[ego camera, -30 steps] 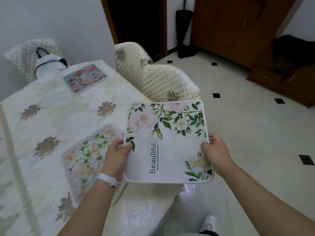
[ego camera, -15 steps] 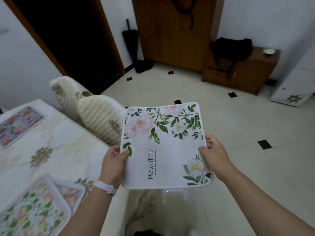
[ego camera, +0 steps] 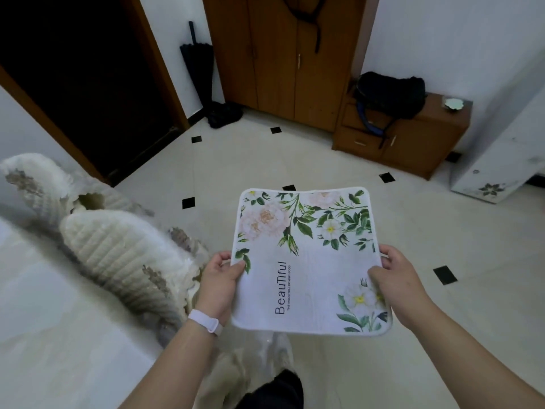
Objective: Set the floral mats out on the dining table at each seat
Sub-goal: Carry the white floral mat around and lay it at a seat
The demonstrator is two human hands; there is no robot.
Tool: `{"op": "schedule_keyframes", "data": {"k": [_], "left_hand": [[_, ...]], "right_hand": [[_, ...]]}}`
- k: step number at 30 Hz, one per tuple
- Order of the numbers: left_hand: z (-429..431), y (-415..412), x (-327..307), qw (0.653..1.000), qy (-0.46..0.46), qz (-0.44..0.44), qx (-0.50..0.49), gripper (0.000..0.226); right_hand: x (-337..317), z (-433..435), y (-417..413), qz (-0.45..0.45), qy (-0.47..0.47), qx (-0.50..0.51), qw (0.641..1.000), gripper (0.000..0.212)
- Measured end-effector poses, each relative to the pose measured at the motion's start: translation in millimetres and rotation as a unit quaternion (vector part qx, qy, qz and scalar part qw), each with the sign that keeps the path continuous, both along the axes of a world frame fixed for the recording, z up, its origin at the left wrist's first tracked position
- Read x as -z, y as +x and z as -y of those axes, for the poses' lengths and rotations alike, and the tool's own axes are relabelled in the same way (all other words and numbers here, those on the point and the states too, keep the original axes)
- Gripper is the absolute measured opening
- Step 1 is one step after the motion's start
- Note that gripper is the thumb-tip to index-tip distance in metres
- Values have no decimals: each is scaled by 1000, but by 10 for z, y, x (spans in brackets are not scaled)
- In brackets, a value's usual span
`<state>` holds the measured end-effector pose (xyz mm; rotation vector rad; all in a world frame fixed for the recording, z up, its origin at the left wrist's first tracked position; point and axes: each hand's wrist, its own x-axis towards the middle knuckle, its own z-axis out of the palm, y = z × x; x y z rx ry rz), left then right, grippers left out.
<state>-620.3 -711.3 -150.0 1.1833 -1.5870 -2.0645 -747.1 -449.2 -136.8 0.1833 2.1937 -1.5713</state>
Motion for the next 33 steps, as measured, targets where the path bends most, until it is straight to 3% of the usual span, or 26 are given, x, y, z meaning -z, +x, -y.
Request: {"op": "schedule_keyframes", "data": {"k": [13,24,33], "left_hand": [[1609,-1813,-211,997,-32,-62,11,11],[2608,-2370,101,991,-13,-11,-132,12],[3424,-3292,-163,971,-36,-12,-235,11]], "right_hand": [[-515,1590,-1773,-62,-12,-4,998,45],[-98,2992,-3062,-34,-22,-125,991,46],[-67,4258,-4450,-22,-40,-230,972,41]]}}
